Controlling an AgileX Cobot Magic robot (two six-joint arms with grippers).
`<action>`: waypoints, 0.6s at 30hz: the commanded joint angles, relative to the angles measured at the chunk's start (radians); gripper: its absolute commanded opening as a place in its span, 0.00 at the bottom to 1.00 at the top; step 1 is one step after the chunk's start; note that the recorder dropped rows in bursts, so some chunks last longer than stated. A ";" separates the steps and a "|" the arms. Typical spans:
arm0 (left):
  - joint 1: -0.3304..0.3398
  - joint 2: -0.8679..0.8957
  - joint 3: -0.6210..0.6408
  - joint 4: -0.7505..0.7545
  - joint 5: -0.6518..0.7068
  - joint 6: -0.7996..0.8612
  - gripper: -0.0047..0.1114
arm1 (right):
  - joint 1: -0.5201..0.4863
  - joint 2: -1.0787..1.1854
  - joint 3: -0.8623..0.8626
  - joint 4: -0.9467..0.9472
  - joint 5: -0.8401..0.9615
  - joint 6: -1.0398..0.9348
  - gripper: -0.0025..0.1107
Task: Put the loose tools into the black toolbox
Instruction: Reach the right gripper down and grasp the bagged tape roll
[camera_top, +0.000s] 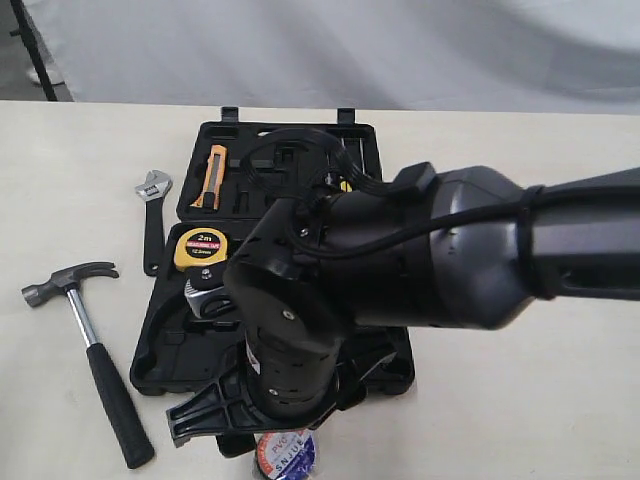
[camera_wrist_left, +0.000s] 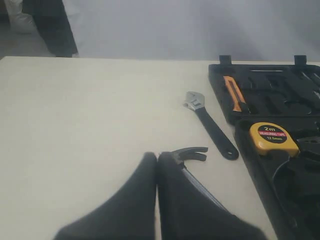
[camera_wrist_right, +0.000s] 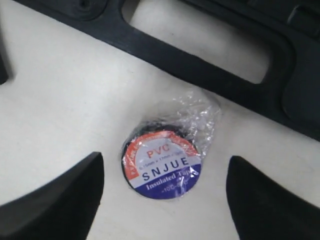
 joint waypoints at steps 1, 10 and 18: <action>0.003 -0.008 0.009 -0.014 -0.017 -0.010 0.05 | 0.001 0.053 -0.007 0.002 -0.026 0.009 0.60; 0.003 -0.008 0.009 -0.014 -0.017 -0.010 0.05 | 0.001 0.098 -0.007 0.035 -0.046 0.007 0.60; 0.003 -0.008 0.009 -0.014 -0.017 -0.010 0.05 | 0.001 0.118 -0.007 0.069 -0.059 0.005 0.60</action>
